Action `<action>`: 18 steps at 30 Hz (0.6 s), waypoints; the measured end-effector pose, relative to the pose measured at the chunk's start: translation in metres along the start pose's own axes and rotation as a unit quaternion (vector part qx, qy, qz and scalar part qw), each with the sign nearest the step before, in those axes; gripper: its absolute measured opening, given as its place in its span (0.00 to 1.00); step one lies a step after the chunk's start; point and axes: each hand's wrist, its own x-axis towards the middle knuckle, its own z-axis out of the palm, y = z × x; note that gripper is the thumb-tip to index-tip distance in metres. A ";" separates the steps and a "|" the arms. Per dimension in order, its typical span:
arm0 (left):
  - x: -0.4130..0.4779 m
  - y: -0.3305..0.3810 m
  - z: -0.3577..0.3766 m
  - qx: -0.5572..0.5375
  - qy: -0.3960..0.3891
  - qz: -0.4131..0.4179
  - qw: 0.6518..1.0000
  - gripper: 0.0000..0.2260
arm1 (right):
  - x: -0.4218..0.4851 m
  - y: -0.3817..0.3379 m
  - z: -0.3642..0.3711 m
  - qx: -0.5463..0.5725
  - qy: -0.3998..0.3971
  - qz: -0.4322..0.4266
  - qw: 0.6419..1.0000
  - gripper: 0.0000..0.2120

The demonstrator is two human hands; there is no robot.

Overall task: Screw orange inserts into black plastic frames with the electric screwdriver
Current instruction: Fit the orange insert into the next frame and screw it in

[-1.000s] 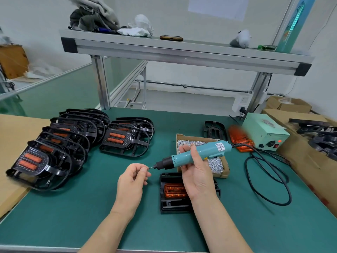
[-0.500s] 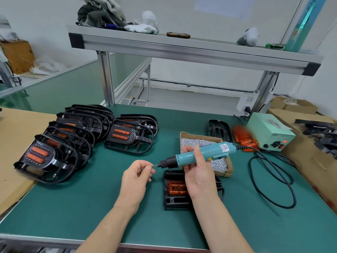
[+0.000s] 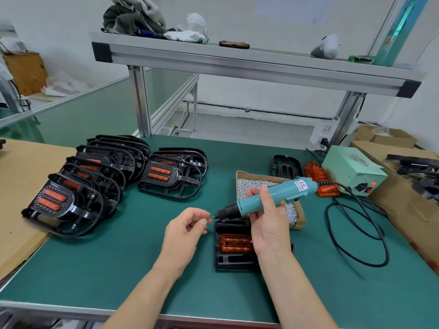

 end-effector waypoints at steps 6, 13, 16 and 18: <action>-0.006 0.009 0.003 0.017 -0.052 0.004 0.998 0.15 | 0.002 -0.012 0.000 -0.060 0.002 -0.100 0.993 0.09; -0.008 0.010 0.004 0.191 -0.172 0.031 0.966 0.41 | 0.003 -0.031 -0.001 -0.071 0.038 -0.191 0.978 0.08; -0.008 0.011 0.010 0.310 -0.214 0.074 0.923 0.52 | 0.001 -0.031 0.000 -0.088 0.047 -0.208 0.973 0.10; -0.007 0.010 0.012 0.345 -0.220 0.087 0.908 0.56 | 0.001 -0.028 0.002 -0.094 0.041 -0.211 0.972 0.11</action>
